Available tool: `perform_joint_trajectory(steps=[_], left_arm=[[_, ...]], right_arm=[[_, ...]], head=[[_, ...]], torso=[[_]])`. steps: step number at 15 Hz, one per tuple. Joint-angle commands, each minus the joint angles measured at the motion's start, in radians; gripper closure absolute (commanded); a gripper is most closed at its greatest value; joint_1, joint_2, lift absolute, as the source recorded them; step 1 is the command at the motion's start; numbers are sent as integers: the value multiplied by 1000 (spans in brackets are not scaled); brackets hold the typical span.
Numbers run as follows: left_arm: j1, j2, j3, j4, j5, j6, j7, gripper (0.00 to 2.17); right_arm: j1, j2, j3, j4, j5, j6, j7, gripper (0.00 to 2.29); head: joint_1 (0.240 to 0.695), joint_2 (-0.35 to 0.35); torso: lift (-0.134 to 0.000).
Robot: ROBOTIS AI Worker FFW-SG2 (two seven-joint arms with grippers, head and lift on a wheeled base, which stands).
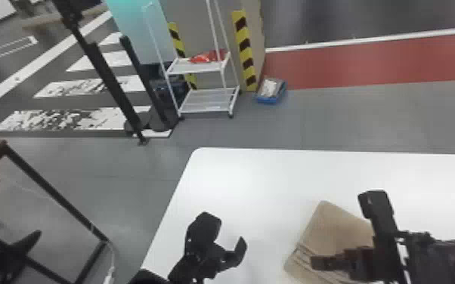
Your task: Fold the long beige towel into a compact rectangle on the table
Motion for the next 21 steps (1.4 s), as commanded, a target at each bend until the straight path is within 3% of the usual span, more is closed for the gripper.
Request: perform_joint_trajectory(steps=[1,6,8,11,15,21], left_arm=[[-4,-1,-1,7,0,0,0,60],[-4,-1,-1,13,0,0,0,60],[-4,-1,-1,14,0,0,0,60],[-4,-1,-1,14,0,0,0,60],[-4,-1,1,14,0,0,0,60],[1,-1,-1,16,-1,-3,0,60]], right_arm=[[-13,1,-29,0,40,11,0,397],[-56,1,-98,22,81,-1,0,397],[-33,1,-115,8,57,-1,11,397],[45,1,-136,-139,-28,14,28,397],[88,1,-59,-214,-52,106,52,397],[45,1,2,-82,31,164,43,397]], head=[[695,350],[695,321],[695,305],[695,304],[695,348],[695,350]], torso=[[0],[0],[0],[0],[0],[0]])
